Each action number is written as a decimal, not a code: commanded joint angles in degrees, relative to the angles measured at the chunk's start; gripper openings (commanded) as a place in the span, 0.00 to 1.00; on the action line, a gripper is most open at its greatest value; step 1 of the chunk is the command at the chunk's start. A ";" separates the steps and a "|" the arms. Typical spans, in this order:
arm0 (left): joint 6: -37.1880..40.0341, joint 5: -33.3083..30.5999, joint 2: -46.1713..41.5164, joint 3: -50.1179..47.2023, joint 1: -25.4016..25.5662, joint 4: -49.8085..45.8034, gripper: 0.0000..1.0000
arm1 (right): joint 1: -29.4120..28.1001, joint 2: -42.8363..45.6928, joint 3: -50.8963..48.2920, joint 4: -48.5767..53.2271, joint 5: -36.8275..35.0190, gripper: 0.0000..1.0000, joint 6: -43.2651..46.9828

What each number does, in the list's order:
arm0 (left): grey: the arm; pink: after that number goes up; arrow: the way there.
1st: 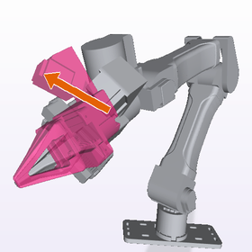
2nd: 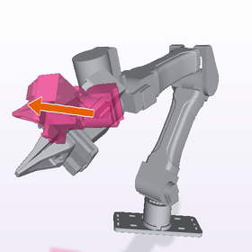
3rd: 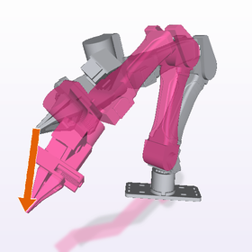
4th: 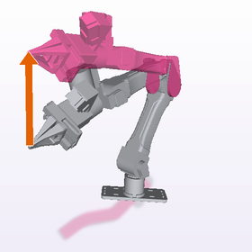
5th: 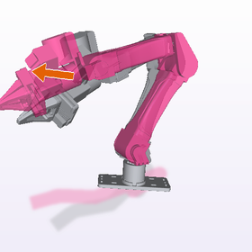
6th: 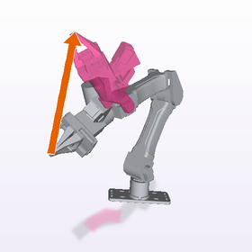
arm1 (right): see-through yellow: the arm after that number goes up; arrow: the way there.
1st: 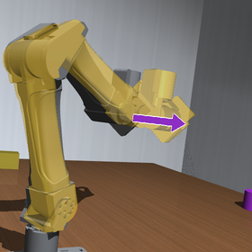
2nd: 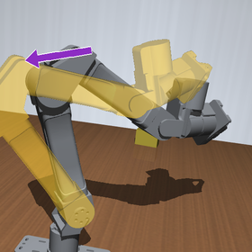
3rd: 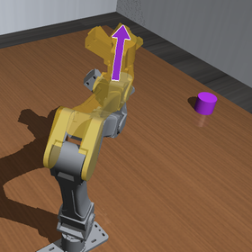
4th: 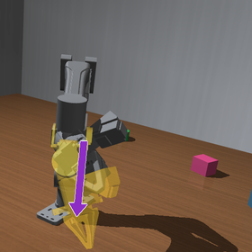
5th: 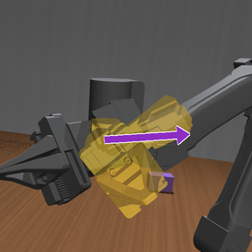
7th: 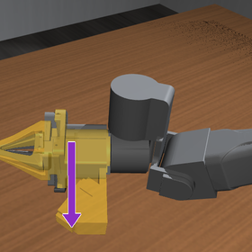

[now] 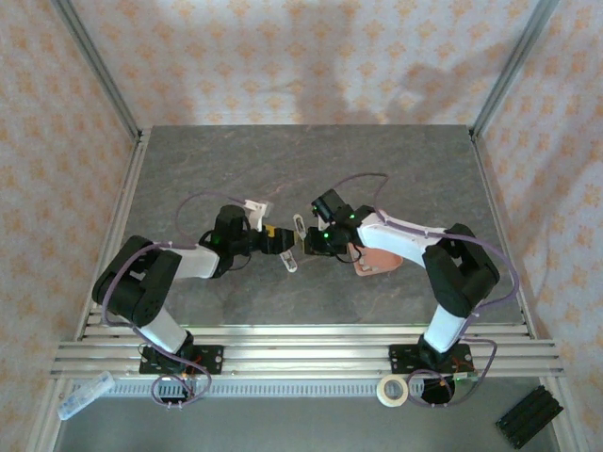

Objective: Load the staples into the stapler

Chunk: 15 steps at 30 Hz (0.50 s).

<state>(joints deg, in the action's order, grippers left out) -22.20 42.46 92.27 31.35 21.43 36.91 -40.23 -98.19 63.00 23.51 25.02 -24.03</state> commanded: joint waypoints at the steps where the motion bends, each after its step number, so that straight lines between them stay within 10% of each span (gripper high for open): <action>1: 3.34 3.36 -2.00 0.66 1.44 -1.18 0.82 | 0.41 1.63 -0.78 -0.01 -1.77 0.24 -0.38; 15: 12.20 4.16 -6.12 2.04 6.59 -16.96 0.81 | 0.48 1.40 -0.60 -0.97 -0.91 0.32 -1.29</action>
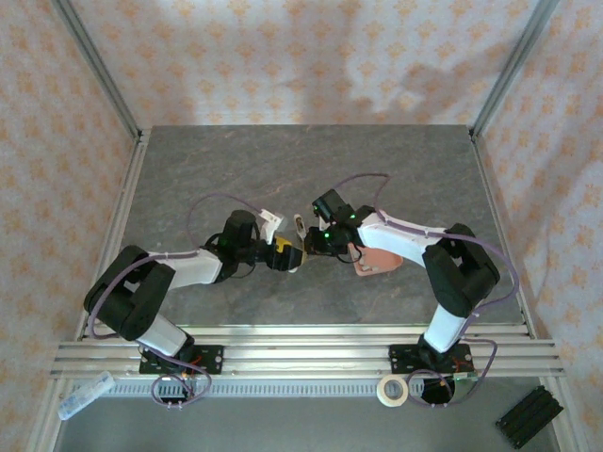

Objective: Load the staples into the stapler

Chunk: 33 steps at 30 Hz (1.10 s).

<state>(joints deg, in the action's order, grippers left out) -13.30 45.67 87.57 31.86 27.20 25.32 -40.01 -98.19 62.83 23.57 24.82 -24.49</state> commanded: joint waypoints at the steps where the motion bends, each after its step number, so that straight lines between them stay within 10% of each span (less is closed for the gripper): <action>1: 2.93 0.79 -1.67 1.46 0.90 -5.45 0.81 | 0.24 1.55 -0.43 -1.36 -0.50 0.33 -1.01; 15: -5.16 -23.66 -18.63 -6.81 -6.38 -4.88 0.87 | -4.20 -2.20 5.99 -0.36 1.86 0.36 -0.14; 33: -4.61 -25.03 -18.90 -7.51 -6.55 -5.55 0.87 | -7.05 -8.77 1.52 4.62 -2.56 0.09 0.89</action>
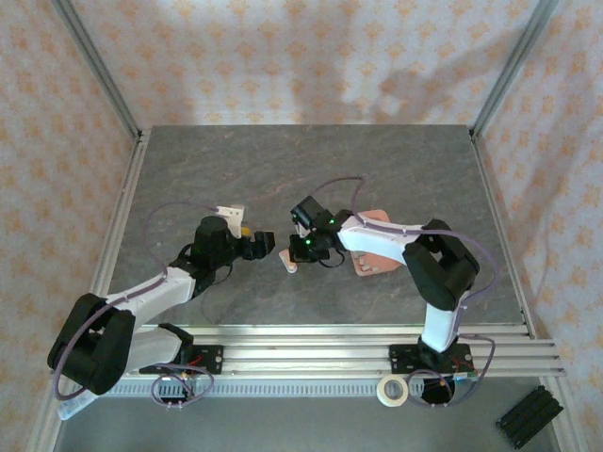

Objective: Load the staples into the stapler

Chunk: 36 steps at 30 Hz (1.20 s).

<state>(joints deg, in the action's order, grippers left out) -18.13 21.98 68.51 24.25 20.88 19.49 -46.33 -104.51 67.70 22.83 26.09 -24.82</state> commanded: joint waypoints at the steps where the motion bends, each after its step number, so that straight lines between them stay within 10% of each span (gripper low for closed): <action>1: 0.31 -1.31 0.22 0.19 -0.23 0.45 0.87 | -0.78 -1.76 -2.92 5.01 -3.94 0.10 1.43; 12: 1.15 3.16 7.97 7.96 -0.25 2.84 0.89 | 0.77 5.78 2.27 0.27 -2.27 0.37 3.43; 36: -2.89 21.28 40.13 35.45 3.36 3.53 0.86 | 12.63 20.58 -12.17 -1.19 -3.66 0.40 1.34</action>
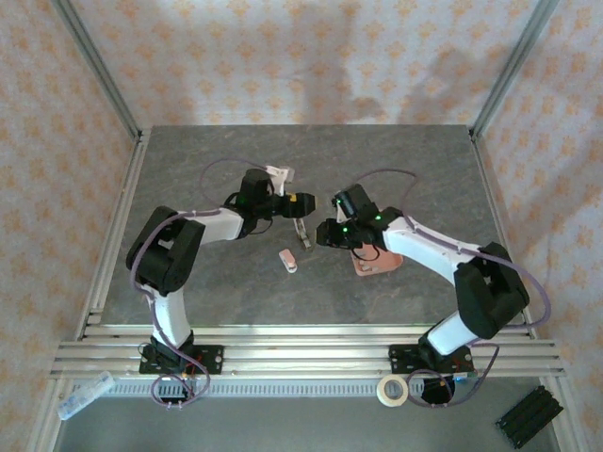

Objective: Load the staples into the stapler

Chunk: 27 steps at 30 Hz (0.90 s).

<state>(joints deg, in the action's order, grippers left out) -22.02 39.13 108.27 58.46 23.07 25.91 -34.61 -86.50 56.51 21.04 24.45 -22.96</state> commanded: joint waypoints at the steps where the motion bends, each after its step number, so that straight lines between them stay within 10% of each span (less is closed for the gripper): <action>1: 1.10 4.51 0.23 0.82 1.57 -3.36 0.86 | 1.27 2.99 -1.34 0.79 -2.25 0.40 -0.52; 17: 3.11 10.23 -6.70 -6.44 6.19 -4.02 0.84 | 3.09 2.48 -2.31 0.91 -1.93 0.40 -1.79; 27: -2.03 -8.31 -18.10 -15.72 0.84 -2.70 0.86 | 1.28 -4.80 4.23 -1.53 1.82 0.41 -1.75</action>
<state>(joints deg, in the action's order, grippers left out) -21.45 38.68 93.56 45.78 26.96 21.21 -32.03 -88.77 57.08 21.28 25.45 -24.69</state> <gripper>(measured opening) 0.858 0.405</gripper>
